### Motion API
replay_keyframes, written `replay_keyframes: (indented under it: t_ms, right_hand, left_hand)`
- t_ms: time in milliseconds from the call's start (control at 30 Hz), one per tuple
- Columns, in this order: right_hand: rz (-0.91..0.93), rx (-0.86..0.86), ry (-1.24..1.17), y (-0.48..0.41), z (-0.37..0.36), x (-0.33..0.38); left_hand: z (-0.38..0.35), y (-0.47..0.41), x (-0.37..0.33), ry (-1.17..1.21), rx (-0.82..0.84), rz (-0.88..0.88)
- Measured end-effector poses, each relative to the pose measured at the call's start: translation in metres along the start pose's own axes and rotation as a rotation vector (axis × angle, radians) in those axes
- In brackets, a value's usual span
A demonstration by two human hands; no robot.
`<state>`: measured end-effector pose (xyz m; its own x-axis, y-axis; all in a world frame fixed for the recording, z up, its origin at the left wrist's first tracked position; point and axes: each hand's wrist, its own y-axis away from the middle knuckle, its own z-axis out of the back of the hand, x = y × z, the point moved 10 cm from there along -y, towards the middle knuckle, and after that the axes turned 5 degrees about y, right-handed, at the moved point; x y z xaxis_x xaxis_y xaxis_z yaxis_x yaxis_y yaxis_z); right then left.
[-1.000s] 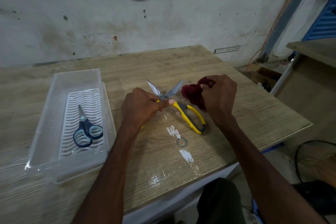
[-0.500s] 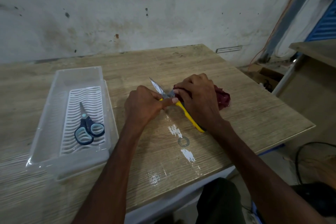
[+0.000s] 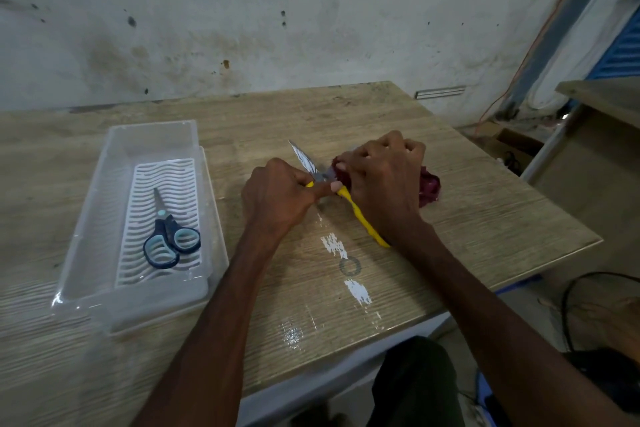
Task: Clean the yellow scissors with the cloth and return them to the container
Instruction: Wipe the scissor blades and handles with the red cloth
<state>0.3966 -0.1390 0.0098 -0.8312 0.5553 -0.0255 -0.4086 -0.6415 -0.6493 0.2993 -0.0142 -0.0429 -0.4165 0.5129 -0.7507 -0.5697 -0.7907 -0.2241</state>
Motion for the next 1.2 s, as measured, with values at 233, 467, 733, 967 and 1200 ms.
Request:
replay_keyframes:
  t_ms: [233,467,733,967,1200]
  right_hand:
    - [0.06,-0.012,0.026,0.006,-0.001,0.013]
    - [-0.199,-0.019,-0.17,-0.002,-0.018,-0.043]
    - [-0.185,-0.054,-0.255,-0.012,0.004,-0.032]
    - [0.103,0.042,-0.037,-0.006,-0.011,0.008]
    - [0.048,0.083,-0.018,-0.007,-0.01,0.008]
  left_hand:
    - [0.003,0.0,0.003,-0.004,-0.031,0.022]
    - [0.002,0.002,0.004,0.075,-0.023,0.027]
    - [-0.003,-0.003,0.006,0.055,0.005,0.037]
    - [-0.007,-0.004,0.011,-0.031,0.023,0.045]
    - [-0.009,-0.001,0.003,-0.038,0.028,0.009]
